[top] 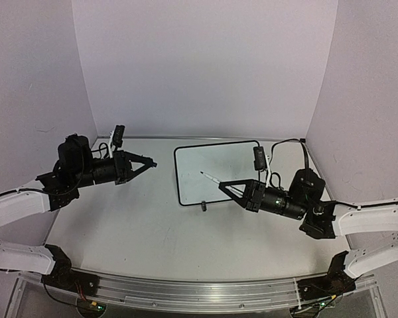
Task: Write a sentence on the whiteboard
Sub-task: Open the pen cap from the whiteboard marker, then place the pen cap at the center of the board.
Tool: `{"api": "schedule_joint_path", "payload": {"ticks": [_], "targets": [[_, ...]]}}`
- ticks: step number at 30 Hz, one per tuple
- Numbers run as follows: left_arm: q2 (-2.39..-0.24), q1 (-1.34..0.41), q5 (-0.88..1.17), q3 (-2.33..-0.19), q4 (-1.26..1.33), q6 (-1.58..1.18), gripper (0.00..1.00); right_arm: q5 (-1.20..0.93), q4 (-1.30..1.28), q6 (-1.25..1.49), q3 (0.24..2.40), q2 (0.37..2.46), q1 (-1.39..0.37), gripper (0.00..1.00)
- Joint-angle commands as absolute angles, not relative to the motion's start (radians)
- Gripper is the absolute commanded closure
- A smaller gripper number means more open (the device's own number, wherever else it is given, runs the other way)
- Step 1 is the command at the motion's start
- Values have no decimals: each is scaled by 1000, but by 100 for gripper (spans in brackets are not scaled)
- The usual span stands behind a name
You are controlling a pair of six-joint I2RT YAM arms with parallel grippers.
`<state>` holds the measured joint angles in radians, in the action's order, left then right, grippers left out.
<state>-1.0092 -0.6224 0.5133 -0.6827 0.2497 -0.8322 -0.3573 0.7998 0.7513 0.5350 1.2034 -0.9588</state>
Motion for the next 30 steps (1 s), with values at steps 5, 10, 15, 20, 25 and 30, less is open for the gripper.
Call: {"api": "schedule_joint_path", "payload": {"ticks": [5, 10, 15, 20, 25, 30], "targets": [[-1185, -664, 391, -670, -6, -709, 100, -206, 375, 548, 689, 1136, -955, 100], [-1294, -722, 355, -674, -5, -683, 100, -126, 347, 534, 675, 1140, -954, 100], [-1400, -802, 292, -701, -25, -660, 100, -112, 348, 540, 676, 1168, -954, 100], [-1489, -816, 317, -683, 59, -702, 100, -120, 347, 535, 691, 1199, -954, 100], [-1565, -816, 300, -718, 30, -706, 99, -140, 347, 533, 712, 1230, -955, 100], [-1607, -816, 261, -744, -23, -708, 89, -148, 346, 529, 721, 1247, -956, 100]]}}
